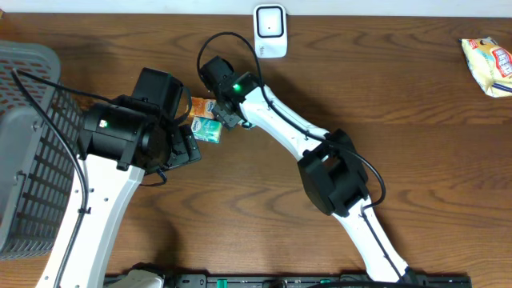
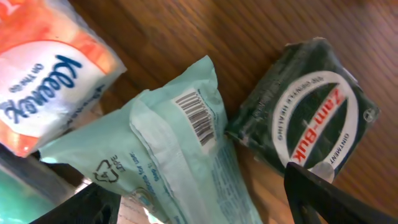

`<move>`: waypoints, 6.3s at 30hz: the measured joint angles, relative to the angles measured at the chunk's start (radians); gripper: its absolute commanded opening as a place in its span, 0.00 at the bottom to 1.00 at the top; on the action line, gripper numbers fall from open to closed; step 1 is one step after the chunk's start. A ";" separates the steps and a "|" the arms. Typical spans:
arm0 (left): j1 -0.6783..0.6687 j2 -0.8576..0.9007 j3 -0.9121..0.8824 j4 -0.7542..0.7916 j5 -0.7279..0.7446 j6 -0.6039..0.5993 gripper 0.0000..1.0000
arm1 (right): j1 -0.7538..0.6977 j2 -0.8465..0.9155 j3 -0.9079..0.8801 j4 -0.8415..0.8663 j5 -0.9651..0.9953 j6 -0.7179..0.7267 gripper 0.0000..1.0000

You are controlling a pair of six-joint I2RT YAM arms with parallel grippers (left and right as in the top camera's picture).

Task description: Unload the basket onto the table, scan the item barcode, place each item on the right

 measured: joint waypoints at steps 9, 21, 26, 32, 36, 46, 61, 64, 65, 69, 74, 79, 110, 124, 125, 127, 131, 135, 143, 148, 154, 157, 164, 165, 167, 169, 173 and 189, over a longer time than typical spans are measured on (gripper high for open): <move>0.000 0.000 0.000 0.000 0.000 0.000 0.98 | -0.014 0.000 0.000 -0.129 -0.069 0.000 0.73; 0.000 0.000 0.000 0.000 0.000 0.000 0.98 | -0.010 0.000 0.000 -0.152 -0.128 -0.001 0.58; 0.000 0.000 0.000 0.000 0.000 0.000 0.98 | -0.008 0.000 -0.002 -0.150 -0.095 0.009 0.58; 0.000 0.000 0.000 0.000 0.000 0.000 0.98 | -0.006 0.000 -0.023 -0.126 -0.067 0.034 0.49; 0.000 0.000 0.000 0.000 0.000 0.000 0.97 | 0.002 0.000 -0.024 -0.135 -0.065 0.082 0.43; 0.000 0.000 0.000 0.000 0.000 0.000 0.97 | -0.047 -0.026 -0.026 -0.219 -0.352 0.140 0.38; 0.000 0.000 0.000 0.000 0.000 0.000 0.98 | -0.311 -0.062 -0.094 -0.417 -1.005 -0.054 0.35; 0.000 0.000 0.000 0.000 0.000 0.000 0.97 | -0.336 -0.062 -0.142 -0.417 -1.041 -0.078 0.41; 0.000 0.000 0.000 0.000 0.000 0.000 0.98 | -0.345 -0.062 -0.157 -0.417 -1.038 -0.085 0.44; 0.000 0.000 0.000 0.000 0.000 0.000 0.98 | -0.363 -0.062 -0.185 -0.419 -0.991 -0.097 0.49; 0.000 0.000 0.000 0.000 0.000 0.000 0.97 | -0.338 -0.062 -0.186 -0.414 -0.942 -0.101 0.52; 0.000 0.000 0.000 0.000 0.000 0.000 0.98 | -0.276 -0.062 -0.159 -0.415 -0.851 -0.079 0.55; 0.000 0.000 0.000 0.000 0.000 0.000 0.98 | 0.079 -0.110 -0.146 -0.254 -0.049 0.123 0.52; 0.000 0.000 0.000 0.000 0.000 0.000 0.98 | 0.068 -0.117 -0.232 -0.182 -0.062 0.133 0.45; 0.000 0.000 0.000 0.000 0.000 0.000 0.98 | 0.064 -0.120 -0.238 -0.178 -0.077 0.136 0.40; 0.000 0.000 0.000 0.000 0.000 0.000 0.98 | 0.058 -0.121 -0.238 -0.177 -0.102 0.138 0.34; 0.000 0.000 0.000 0.000 0.000 0.000 0.98 | 0.029 -0.121 -0.234 -0.193 -0.187 0.140 0.32; 0.000 0.000 0.000 0.000 0.000 0.000 0.98 | -0.024 -0.119 -0.213 -0.254 -0.352 0.138 0.31; 0.000 0.000 0.000 0.000 0.000 0.000 0.98 | -0.218 -0.117 -0.185 -0.369 -0.859 0.008 0.30; 0.000 0.000 0.000 0.000 0.000 0.000 0.97 | -0.346 -0.117 -0.189 -0.492 -1.128 -0.162 0.29; 0.000 0.000 0.000 0.000 0.000 0.000 0.98 | -0.418 -0.116 -0.317 -0.486 -1.307 -0.279 0.29; 0.000 0.000 0.000 0.000 0.000 0.000 0.98 | -0.441 -0.115 -0.435 -0.447 -1.370 -0.314 0.29; 0.000 0.000 0.000 0.000 0.000 0.000 0.98 | -0.549 -0.114 -0.568 -0.404 -1.399 -0.343 0.45; 0.000 0.000 0.000 0.000 0.000 0.000 0.98 | -0.562 -0.114 -0.570 -0.402 -1.390 -0.340 0.46; 0.000 0.000 0.000 0.000 0.000 0.000 0.98 | -0.597 -0.114 -0.571 -0.395 -1.344 -0.324 0.49; 0.000 0.000 0.000 0.000 0.000 0.000 0.97 | -0.635 -0.114 -0.571 -0.390 -1.274 -0.296 0.49; 0.000 0.000 0.000 0.000 0.000 0.000 0.97 | -0.694 -0.114 -0.570 -0.399 -1.170 -0.239 0.49; 0.000 0.000 0.000 0.000 0.000 0.000 0.98 | -0.635 -0.131 -0.556 -0.349 -1.126 -0.180 0.50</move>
